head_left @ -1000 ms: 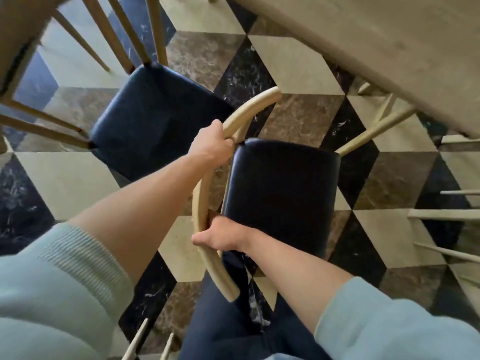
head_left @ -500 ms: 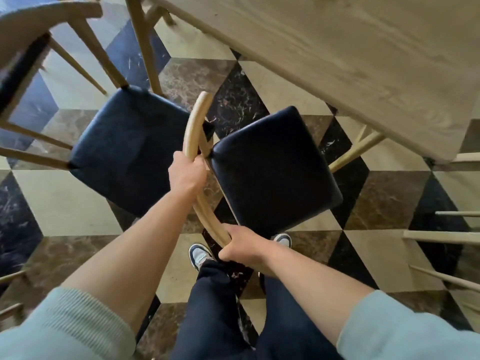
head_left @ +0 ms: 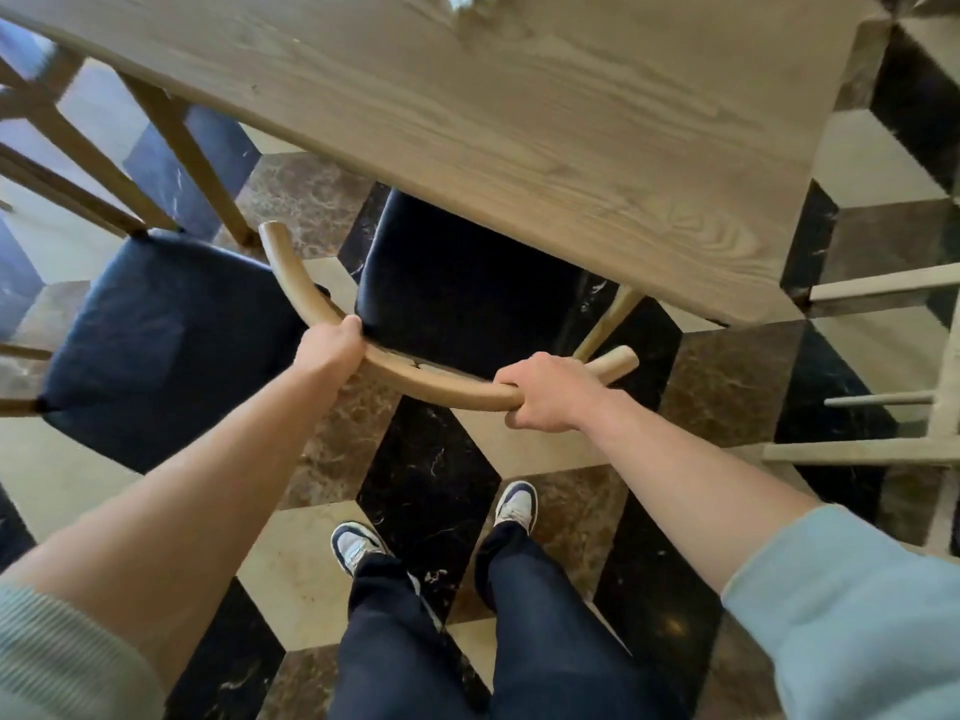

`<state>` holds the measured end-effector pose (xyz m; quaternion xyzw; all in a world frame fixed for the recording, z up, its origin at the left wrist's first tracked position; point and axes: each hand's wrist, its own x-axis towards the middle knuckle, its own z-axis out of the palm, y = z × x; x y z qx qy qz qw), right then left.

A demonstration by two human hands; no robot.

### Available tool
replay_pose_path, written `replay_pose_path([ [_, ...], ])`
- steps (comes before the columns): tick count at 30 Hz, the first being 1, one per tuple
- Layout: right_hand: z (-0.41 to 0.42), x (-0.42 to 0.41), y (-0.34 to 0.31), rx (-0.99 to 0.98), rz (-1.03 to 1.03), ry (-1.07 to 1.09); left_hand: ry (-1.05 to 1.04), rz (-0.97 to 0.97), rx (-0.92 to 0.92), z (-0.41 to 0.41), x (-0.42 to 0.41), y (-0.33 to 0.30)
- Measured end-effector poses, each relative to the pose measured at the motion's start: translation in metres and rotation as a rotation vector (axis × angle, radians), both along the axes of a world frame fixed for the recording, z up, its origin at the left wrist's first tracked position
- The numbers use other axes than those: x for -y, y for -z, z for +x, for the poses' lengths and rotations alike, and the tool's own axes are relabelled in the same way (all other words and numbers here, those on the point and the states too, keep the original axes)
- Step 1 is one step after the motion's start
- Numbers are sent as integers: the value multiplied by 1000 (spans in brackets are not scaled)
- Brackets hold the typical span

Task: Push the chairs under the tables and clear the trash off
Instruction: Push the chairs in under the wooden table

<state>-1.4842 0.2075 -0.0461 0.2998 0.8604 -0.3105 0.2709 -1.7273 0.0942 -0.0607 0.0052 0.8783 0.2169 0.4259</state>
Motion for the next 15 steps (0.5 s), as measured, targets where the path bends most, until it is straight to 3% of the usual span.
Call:
replay_pose_path([
  [3, 19, -24, -3, 7, -85, 8, 117, -9, -18, 17, -12, -2],
  [9, 25, -22, 1, -27, -89, 16, 254, -103, 138, 17, -19, -21],
  [15, 49, -27, -10, 95, -152, 77, 466, -131, 216, 39, -28, -34],
])
